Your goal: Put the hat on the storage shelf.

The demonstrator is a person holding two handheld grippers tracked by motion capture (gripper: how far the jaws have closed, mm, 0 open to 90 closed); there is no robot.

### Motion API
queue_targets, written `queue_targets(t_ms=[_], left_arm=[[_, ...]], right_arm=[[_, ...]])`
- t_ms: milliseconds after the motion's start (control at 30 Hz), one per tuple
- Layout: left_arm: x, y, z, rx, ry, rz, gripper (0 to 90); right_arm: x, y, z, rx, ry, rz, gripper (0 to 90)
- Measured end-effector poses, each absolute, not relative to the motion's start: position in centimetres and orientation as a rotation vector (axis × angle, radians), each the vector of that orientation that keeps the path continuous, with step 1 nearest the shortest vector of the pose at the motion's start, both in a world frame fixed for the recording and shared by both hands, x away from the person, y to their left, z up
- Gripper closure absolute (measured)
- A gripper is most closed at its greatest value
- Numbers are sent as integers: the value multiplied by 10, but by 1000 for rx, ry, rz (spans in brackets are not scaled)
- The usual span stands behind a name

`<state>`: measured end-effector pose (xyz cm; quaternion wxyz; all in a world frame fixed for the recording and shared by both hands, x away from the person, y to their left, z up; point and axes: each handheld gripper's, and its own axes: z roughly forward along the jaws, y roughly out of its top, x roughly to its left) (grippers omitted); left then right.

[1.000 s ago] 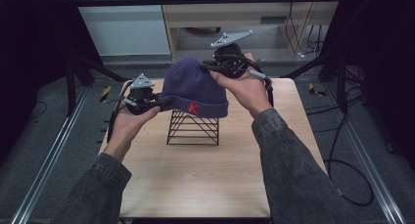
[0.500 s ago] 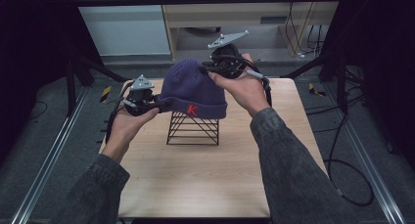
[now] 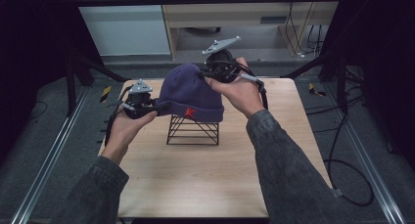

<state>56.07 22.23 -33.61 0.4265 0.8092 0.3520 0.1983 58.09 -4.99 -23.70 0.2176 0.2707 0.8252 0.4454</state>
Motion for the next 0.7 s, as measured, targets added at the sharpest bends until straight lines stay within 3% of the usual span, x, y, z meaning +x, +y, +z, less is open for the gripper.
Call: queue_targets(t_ms=[700], left_arm=[[558,226,-367,2074,893,451,633]], right_arm=[[581,-40,-265,739,2365,1180,809]])
